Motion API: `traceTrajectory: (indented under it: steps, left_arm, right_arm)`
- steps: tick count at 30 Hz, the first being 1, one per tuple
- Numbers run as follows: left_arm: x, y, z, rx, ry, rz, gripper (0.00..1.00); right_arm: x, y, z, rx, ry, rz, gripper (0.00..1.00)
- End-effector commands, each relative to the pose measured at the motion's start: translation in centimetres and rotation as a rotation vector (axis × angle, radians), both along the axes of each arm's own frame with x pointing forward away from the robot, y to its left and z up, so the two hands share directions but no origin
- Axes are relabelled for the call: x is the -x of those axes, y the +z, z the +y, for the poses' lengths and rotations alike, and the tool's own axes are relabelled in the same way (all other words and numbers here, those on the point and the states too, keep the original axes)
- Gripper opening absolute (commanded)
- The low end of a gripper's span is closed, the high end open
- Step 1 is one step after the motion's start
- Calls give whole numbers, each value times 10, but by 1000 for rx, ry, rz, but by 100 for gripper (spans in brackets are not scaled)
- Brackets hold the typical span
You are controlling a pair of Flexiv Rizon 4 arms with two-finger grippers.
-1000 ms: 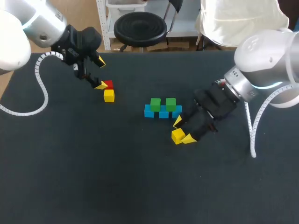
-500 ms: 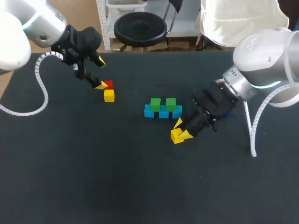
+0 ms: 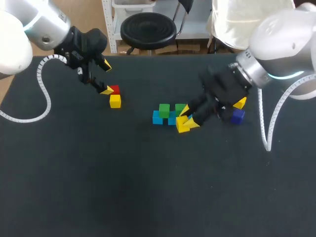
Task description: Place the blue cubes, place green cubes on the blue cubes, place the yellow cubes on the green cubes, then place the red cubes on the yellow cubes, and place purple cube on the red cubes.
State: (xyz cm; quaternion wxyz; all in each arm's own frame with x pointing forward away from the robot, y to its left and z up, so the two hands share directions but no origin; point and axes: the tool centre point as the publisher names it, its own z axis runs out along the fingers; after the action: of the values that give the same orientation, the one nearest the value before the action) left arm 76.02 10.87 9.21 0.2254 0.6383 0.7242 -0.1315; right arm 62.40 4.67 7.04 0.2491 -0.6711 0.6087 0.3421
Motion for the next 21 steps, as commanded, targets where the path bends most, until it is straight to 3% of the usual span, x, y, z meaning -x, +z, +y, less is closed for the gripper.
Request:
traceTrajectory:
  steps: [1, 6, 21]
  left_arm:
    - [0, -1, 1, 4, -3, -3, 100]
    - [0, -1, 1, 4, -3, -3, 100]
    - [0, -1, 1, 4, -3, -3, 100]
  right_arm:
    - [4, 14, -3, -5, -55, -25, 0]
    - [-2, 30, 4, -23, -40, -55, 0]
    - [-2, 30, 4, -23, -40, -55, 0]
